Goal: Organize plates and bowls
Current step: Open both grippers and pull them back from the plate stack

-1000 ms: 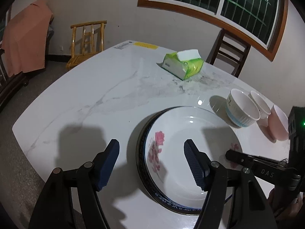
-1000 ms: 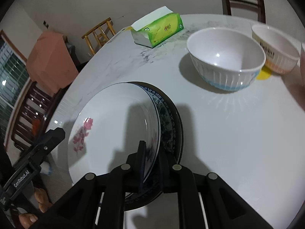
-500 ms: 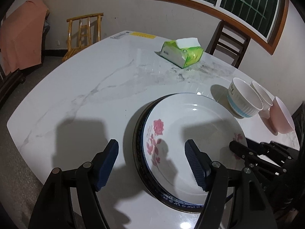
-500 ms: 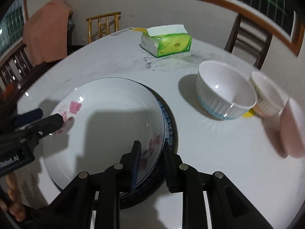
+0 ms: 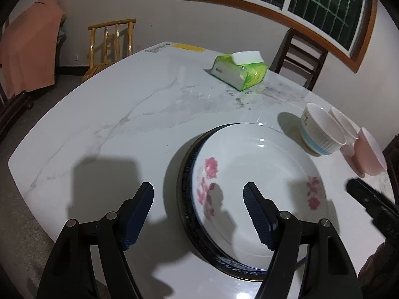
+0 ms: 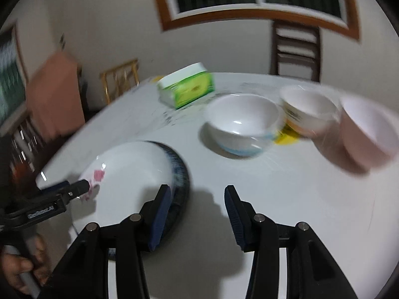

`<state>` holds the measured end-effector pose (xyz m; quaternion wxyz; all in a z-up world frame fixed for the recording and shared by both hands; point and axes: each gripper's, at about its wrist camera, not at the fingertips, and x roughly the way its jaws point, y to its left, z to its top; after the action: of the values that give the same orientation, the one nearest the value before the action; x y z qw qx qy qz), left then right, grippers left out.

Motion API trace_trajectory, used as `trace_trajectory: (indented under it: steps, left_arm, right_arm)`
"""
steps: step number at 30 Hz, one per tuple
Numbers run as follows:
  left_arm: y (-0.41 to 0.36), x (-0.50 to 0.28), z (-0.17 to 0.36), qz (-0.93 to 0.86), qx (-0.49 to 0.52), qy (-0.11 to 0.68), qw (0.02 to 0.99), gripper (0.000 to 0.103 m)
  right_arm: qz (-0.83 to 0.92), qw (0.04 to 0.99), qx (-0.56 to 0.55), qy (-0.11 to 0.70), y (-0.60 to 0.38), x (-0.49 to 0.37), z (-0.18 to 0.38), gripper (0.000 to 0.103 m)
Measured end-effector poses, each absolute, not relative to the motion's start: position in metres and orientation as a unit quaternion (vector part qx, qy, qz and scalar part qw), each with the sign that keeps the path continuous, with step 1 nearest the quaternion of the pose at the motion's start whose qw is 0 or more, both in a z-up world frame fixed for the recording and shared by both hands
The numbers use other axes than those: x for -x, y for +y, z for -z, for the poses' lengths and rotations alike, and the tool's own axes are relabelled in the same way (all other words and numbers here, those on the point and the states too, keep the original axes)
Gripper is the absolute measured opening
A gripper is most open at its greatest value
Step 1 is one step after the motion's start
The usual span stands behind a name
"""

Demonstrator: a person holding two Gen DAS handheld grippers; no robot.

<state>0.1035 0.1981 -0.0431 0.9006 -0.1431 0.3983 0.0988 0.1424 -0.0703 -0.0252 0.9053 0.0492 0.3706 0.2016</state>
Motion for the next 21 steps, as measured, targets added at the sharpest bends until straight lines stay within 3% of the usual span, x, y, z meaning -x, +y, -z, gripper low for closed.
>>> trace_trajectory:
  steps: [11,14,21]
  left_arm:
    - [0.121,-0.093,0.010,-0.036,0.077,0.384,0.919,0.082]
    - [0.089,-0.099,0.000,0.012,0.080,0.396,0.915,0.089]
    - [0.017,-0.135,-0.020,0.100,0.109,0.427,0.892,0.090]
  right_arm:
    - [-0.049,0.920,-0.168,0.352,-0.267,-0.098,0.055,0.046]
    - [-0.027,0.913,-0.204,0.354,-0.303,-0.094,0.063,0.046]
    - [-0.044,0.908,-0.247,0.337,-0.332,-0.095,0.053,0.046]
